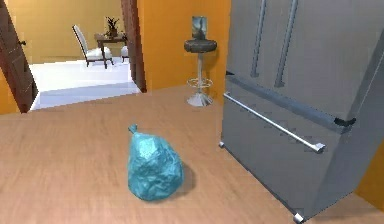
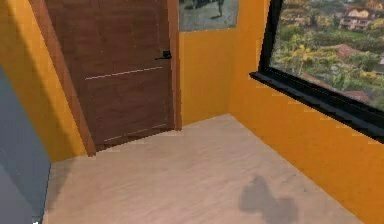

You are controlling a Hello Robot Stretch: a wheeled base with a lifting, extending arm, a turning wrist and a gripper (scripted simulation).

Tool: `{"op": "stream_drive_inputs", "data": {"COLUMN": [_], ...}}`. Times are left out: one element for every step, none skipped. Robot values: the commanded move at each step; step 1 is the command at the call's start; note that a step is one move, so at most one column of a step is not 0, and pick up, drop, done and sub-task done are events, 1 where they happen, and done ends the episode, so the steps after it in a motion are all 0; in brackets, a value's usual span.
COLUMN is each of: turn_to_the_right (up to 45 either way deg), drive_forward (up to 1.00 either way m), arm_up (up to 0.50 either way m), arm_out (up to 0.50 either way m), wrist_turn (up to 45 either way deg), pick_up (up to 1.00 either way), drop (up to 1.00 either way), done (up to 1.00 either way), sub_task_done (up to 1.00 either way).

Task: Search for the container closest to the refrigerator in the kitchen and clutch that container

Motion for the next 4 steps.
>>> {"op": "stream_drive_inputs", "data": {"turn_to_the_right": [45.0,15.0,0.0,45.0], "drive_forward": [0.00,0.00,0.35,0.00], "arm_up": [0.00,0.00,0.00,0.00], "arm_out": [0.00,0.00,0.00,0.00], "wrist_turn": [0.0,0.0,0.0,0.0], "pick_up": [0.00,0.00,0.00,0.00], "drop": [0.00,0.00,0.00,0.00], "done": [0.00,0.00,0.00,0.00], "sub_task_done": [0.00,0.00,0.00,0.00]}}
